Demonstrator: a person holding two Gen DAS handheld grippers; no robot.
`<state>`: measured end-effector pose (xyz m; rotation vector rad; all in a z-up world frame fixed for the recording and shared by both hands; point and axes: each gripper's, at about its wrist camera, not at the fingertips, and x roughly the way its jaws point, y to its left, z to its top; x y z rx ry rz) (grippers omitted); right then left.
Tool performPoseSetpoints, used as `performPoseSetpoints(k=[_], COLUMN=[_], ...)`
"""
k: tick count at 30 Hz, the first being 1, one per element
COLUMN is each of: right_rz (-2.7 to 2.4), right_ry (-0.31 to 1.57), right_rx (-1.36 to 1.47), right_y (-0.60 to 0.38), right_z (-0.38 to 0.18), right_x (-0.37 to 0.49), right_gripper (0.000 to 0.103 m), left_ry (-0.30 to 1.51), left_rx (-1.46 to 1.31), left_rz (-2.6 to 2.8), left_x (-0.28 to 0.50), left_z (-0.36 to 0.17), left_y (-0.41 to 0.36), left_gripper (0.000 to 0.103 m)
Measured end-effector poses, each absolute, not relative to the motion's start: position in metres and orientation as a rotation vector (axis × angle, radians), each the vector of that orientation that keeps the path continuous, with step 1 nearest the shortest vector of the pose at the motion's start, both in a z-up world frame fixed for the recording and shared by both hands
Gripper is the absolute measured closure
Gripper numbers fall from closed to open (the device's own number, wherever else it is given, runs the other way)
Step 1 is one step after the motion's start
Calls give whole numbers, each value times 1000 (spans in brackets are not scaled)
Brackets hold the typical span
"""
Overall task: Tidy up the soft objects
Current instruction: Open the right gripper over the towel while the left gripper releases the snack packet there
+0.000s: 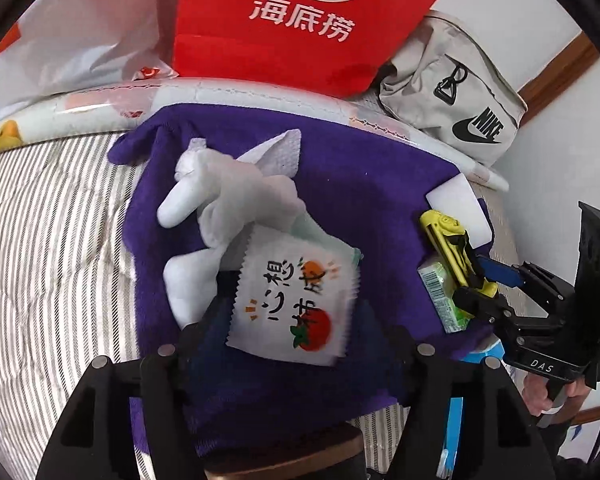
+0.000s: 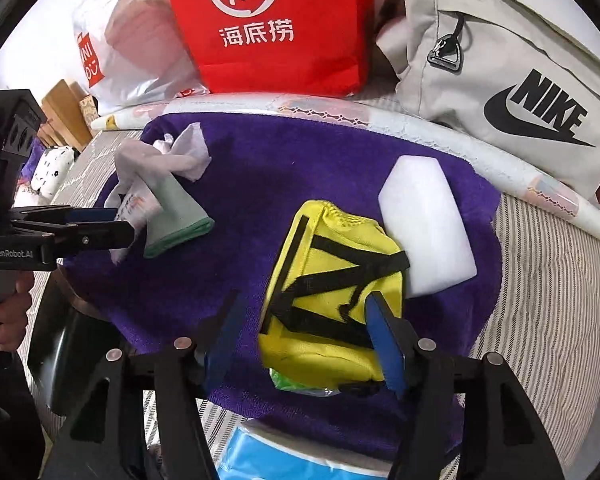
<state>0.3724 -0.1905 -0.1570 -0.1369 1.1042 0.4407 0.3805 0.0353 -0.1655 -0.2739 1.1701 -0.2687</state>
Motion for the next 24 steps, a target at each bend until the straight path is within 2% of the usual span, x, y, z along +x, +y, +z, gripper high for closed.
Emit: performPoseSetpoints(k=[7, 19, 24], right_rz=[436, 439, 461], right_ry=[1063, 902, 892], right_rx=[-103, -7, 5], right_y=[-194, -216, -219], right_z=[-140, -80, -71], right_x=[358, 281, 240], right_gripper=[41, 41, 41], left_ry=[1155, 954, 972], left_rx=[-231, -169, -191], left_rz=[-234, -175, -221], left_x=[358, 274, 232], left_z=[-152, -88, -83], left_y=[38, 43, 42], left_gripper=[37, 37, 38])
